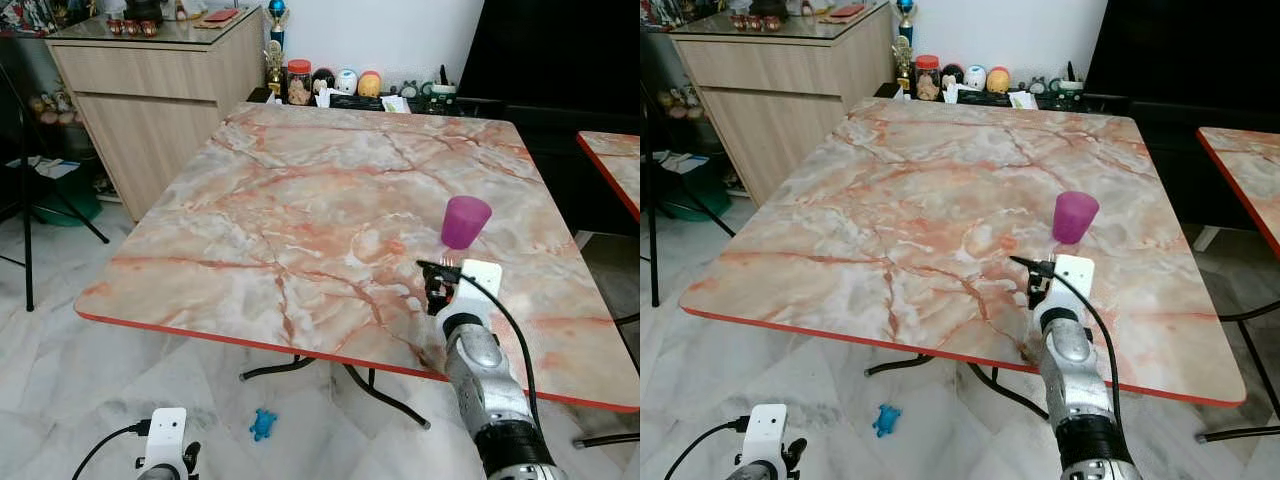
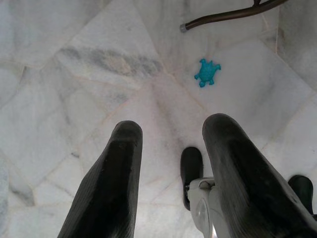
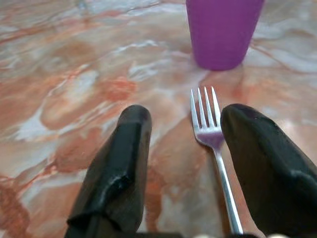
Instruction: Setting the table
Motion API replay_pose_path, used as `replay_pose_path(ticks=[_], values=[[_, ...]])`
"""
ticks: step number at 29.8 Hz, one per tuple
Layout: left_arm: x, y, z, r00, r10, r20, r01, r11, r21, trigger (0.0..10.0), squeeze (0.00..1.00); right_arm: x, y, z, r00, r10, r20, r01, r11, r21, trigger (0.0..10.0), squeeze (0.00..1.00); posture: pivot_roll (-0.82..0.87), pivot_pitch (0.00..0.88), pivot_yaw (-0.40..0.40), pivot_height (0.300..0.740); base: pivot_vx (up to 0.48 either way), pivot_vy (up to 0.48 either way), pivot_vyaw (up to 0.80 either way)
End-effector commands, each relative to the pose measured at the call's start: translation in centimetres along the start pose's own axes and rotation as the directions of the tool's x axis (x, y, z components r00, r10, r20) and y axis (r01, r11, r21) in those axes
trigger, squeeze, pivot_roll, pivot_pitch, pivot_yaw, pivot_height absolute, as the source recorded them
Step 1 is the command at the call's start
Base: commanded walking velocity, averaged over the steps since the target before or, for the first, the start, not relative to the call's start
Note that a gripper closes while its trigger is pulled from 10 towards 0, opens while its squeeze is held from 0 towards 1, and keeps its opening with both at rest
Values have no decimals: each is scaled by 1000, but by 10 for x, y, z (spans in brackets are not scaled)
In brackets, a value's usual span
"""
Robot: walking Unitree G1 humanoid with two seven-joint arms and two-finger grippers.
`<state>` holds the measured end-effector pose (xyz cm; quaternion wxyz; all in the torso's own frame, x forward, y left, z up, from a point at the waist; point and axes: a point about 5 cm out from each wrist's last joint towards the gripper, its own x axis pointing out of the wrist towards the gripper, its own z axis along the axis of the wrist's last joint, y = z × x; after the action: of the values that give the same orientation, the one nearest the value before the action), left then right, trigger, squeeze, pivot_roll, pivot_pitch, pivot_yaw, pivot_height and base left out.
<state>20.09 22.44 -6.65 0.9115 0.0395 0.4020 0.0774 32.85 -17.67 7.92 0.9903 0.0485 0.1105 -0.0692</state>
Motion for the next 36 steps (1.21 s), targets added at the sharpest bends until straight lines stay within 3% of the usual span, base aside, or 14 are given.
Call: replay_pose_path(ticks=[1, 5, 6, 7, 8, 11, 12, 13, 36], values=[[0, 0, -2, 1000, -1, -10, 1, 1000, -10, 10000, 0, 2, -1, 0, 1000, 0, -24, 0, 1000, 0, 10000, 0, 39, 0, -7, 740, 0, 0, 0], [0, 0, -2, 1000, -1, -12, 1, 1000, -13, 10000, 0, 2, -1, -1, 1000, -2, -30, 2, 1000, 8, 10000, 0, 40, 0, -8, 740, 0, 0, 0], [0, 0, -3, 1000, -1, -14, 0, 1000, -14, 10000, 0, 2, -2, -2, 999, -2, -35, 3, 1000, 19, 10000, 475, 39, 0, -8, 740, 0, 0, 0], [-1, 0, -3, 1000, -1, -15, 0, 1000, -14, 10000, 0, 2, -2, -3, 999, 1, -39, 0, 1000, 28, 10000, 475, 39, 0, -8, 740, 0, 0, 0], [-1, 0, -3, 1000, 0, -15, 0, 1000, -14, 10000, 0, 2, -2, -3, 999, 1, -44, 0, 999, 32, 10000, 1000, 39, 0, -8, 740, 0, 0, 0], [-1, 0, -4, 1000, 0, -17, 0, 1000, -14, 10000, 0, 1, -3, -7, 997, 7, -74, -6, 1000, 13, 10000, 1000, 39, 0, -8, 740, 0, 0, 0], [-1, 0, -4, 1000, 0, -18, 0, 1000, -14, 10000, 0, 1, -3, -8, 997, 7, -76, -6, 1000, 9, 10000, 906, 39, 0, -8, 740, 0, 0, 0], [-1, 0, -5, 1000, -1, -19, 1, 1000, -13, 10000, 0, 1, -3, -8, 997, 5, -78, -5, 1000, 7, 10000, 0, 38, 0, -8, 740, 0, 0, 0], [-1, -1, -4, 1000, -11, -17, 10, 1000, -8, 10000, 0, 8, -11, -9, 992, -10, -125, 10, 1000, 5, 10000, 0, 45, 0, -9, 740, 0, 0, 0]])
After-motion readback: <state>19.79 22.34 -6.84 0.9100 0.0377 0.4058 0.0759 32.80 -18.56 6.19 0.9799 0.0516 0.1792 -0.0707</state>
